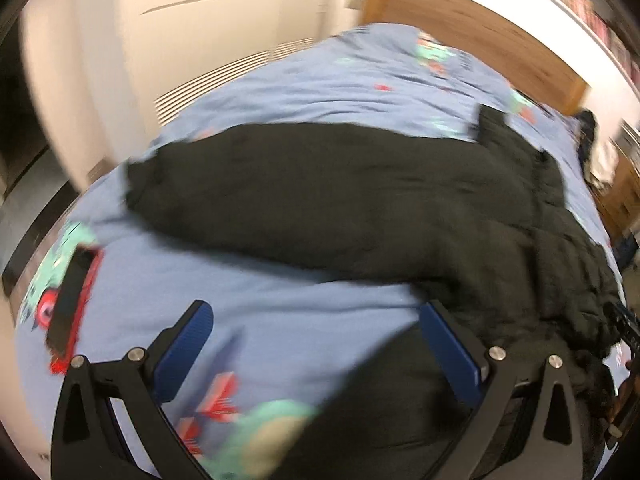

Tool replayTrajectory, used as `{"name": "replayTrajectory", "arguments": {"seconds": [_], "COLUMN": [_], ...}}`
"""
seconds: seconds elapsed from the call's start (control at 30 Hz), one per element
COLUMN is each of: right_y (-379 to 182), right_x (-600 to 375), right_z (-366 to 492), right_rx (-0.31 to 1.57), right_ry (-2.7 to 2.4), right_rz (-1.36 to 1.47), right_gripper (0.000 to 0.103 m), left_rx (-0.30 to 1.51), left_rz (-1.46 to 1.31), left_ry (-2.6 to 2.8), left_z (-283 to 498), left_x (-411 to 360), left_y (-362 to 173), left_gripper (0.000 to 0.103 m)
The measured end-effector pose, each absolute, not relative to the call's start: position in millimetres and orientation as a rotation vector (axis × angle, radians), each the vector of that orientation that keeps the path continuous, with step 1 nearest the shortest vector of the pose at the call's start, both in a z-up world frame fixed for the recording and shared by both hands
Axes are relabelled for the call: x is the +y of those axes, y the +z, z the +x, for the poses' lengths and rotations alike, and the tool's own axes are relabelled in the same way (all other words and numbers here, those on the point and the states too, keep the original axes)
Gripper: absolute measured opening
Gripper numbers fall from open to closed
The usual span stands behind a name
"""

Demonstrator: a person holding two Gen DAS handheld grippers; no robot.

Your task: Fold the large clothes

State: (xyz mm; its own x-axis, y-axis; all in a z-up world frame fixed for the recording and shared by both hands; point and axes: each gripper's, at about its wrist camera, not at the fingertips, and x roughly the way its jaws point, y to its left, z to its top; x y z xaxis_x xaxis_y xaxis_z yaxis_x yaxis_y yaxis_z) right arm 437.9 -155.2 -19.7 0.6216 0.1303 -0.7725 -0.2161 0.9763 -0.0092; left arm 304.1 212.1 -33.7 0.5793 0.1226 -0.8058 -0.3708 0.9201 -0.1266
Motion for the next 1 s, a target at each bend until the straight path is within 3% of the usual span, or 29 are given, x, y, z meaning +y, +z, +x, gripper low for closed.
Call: {"name": "replayTrajectory", "arguments": {"seconds": [0.23, 0.43, 0.67, 1.0], "right_y": [-4, -25, -71, -72], "right_x": [-199, -215, -226, -242], "right_z": [474, 507, 507, 494], "right_rx": [0.834, 0.841, 0.895, 0.937], "right_ry": [0.141, 0.156, 0.202, 0.157], "right_rz": [-0.117, -0.076, -0.102, -0.133], "right_gripper": [0.075, 0.075, 0.078, 0.079], "left_rx": [0.901, 0.921, 0.998, 0.982], "left_rz": [-0.254, -0.178, -0.084, -0.014], "left_ry": [0.026, -0.074, -0.043, -0.018], "left_z": [394, 454, 476, 457], "left_x": [68, -25, -47, -46], "left_y": [-20, -50, -97, -93], "left_gripper": [0.103, 0.103, 0.103, 0.103]}}
